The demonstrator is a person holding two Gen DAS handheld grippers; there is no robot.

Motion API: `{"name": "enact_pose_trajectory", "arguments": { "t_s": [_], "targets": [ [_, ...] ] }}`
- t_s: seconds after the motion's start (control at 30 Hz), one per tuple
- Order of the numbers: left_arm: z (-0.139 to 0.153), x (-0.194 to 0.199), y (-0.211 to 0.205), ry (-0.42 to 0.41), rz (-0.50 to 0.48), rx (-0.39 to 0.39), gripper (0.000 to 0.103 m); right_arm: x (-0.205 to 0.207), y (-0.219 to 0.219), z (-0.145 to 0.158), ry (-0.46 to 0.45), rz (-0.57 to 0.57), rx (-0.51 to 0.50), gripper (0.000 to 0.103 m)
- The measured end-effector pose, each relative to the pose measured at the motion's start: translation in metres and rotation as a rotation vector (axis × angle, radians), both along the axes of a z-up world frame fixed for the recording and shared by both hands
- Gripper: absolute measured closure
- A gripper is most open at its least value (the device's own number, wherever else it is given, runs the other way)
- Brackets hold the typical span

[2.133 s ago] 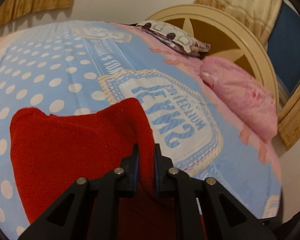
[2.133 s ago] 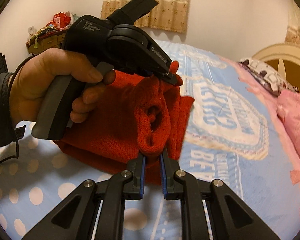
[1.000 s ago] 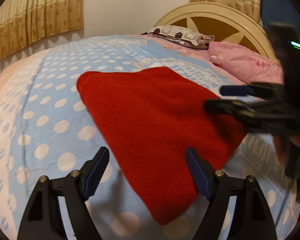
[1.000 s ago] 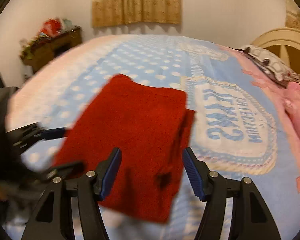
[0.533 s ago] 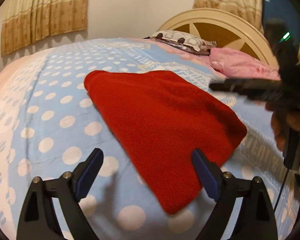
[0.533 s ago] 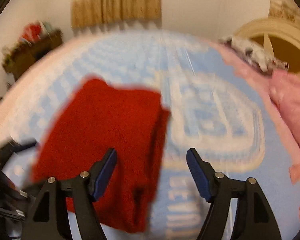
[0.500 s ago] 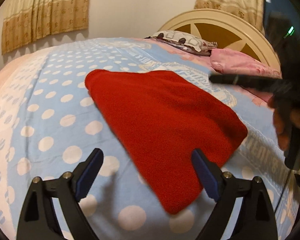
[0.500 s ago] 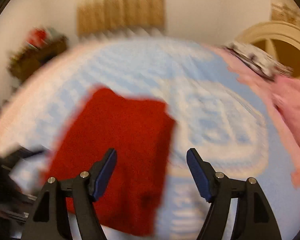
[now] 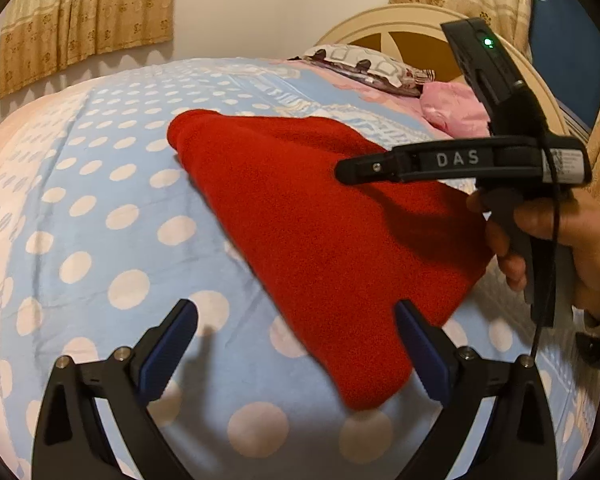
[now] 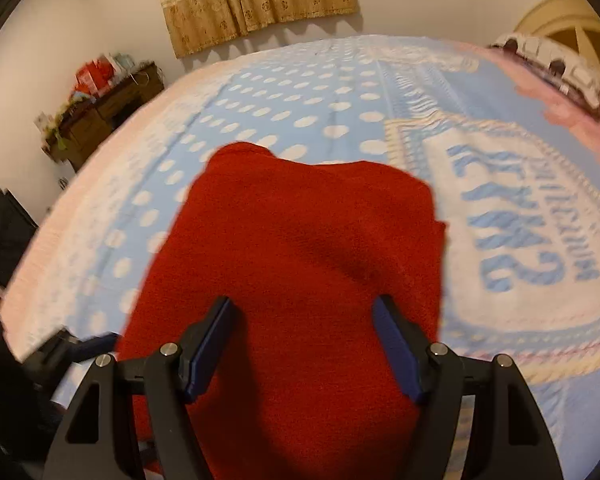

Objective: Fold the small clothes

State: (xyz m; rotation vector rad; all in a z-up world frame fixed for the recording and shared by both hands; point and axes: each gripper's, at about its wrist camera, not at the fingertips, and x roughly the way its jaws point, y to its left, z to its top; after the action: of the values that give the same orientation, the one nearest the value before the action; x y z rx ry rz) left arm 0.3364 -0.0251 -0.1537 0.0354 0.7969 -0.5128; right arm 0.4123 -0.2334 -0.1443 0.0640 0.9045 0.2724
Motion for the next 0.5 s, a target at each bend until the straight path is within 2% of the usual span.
{"name": "enact_pose_trajectory", "arguments": {
  "t_s": [0.13,0.2,0.23,0.3,0.37,0.43,0.5],
  "targets": [
    [0.0,0.002,0.005,0.012,0.014,-0.025,0.003,-0.002,-0.006,0.013,0.014,-0.003,0.046,0.03],
    [0.0,0.003,0.008,0.014,0.023,-0.039,0.003,-0.005,-0.004,0.029,-0.026,0.019,0.083,0.03],
    [0.0,0.004,0.009,0.022,0.025,-0.044,0.003,-0.006,0.0,0.038,-0.07,0.024,0.072,0.03],
    [-0.002,0.005,0.008,0.035,0.025,-0.043,0.003,0.003,0.007,0.041,-0.088,0.035,0.052,0.03],
    [-0.003,0.005,0.007,0.046,0.021,-0.045,0.001,0.023,0.01,0.027,-0.017,0.038,0.016,0.03],
    [-0.005,0.008,0.007,0.072,0.021,-0.049,0.0,0.046,0.007,0.001,0.103,0.019,-0.009,0.03],
    [-0.006,0.008,0.01,0.081,0.026,-0.059,0.0,0.05,0.001,-0.004,0.108,0.0,0.045,0.03]
  ]
}}
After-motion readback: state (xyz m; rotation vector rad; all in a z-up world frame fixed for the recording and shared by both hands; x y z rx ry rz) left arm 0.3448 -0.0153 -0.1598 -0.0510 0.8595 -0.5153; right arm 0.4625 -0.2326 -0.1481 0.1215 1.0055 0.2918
